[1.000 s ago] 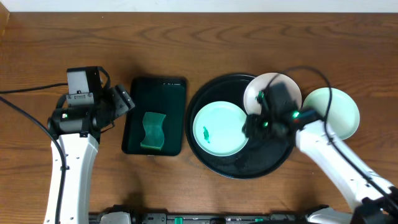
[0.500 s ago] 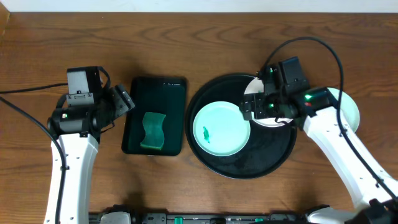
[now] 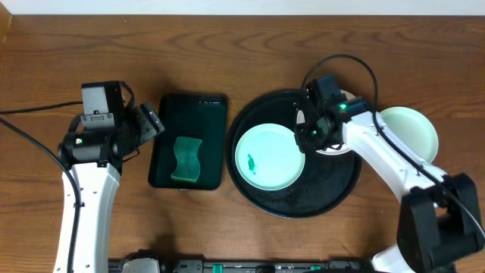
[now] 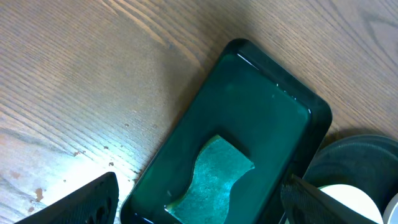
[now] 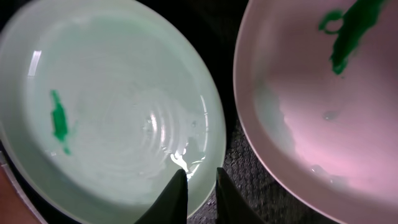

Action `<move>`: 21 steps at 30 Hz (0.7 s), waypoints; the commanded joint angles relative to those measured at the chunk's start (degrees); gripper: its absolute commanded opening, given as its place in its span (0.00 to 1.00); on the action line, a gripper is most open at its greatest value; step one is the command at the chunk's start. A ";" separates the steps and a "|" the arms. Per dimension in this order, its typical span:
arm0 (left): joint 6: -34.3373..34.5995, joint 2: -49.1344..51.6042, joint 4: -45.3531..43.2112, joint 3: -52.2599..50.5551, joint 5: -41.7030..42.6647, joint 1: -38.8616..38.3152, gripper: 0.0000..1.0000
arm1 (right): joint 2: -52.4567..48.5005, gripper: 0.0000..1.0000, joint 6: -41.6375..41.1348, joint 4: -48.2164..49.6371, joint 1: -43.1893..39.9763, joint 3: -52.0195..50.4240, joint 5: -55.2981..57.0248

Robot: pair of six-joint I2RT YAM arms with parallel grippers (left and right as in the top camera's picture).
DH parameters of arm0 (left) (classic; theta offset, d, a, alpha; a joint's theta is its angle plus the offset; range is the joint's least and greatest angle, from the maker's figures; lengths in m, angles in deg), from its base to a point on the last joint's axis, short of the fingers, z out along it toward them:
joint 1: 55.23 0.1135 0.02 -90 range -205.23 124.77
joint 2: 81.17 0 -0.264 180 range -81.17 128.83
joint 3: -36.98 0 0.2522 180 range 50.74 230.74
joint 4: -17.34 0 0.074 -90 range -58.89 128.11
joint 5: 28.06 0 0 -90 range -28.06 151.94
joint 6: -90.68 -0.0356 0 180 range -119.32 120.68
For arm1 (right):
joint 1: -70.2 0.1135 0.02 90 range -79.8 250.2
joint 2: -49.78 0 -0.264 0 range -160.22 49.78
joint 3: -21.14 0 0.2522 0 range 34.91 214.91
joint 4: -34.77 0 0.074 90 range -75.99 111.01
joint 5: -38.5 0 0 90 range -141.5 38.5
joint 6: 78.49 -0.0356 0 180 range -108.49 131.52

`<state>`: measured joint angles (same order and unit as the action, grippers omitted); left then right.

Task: Clean dirty plates on tray and stack at the side

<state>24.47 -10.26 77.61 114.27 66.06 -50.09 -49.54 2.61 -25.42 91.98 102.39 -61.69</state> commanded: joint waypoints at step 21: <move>-0.11 -0.07 0.17 0.83 -0.33 0.20 0.84 | -5.18 0.15 0.17 1.53 0.42 -0.55 2.25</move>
<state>24.47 -10.26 77.61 114.27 66.06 -50.09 -53.52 2.63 -24.57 91.98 102.35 -60.03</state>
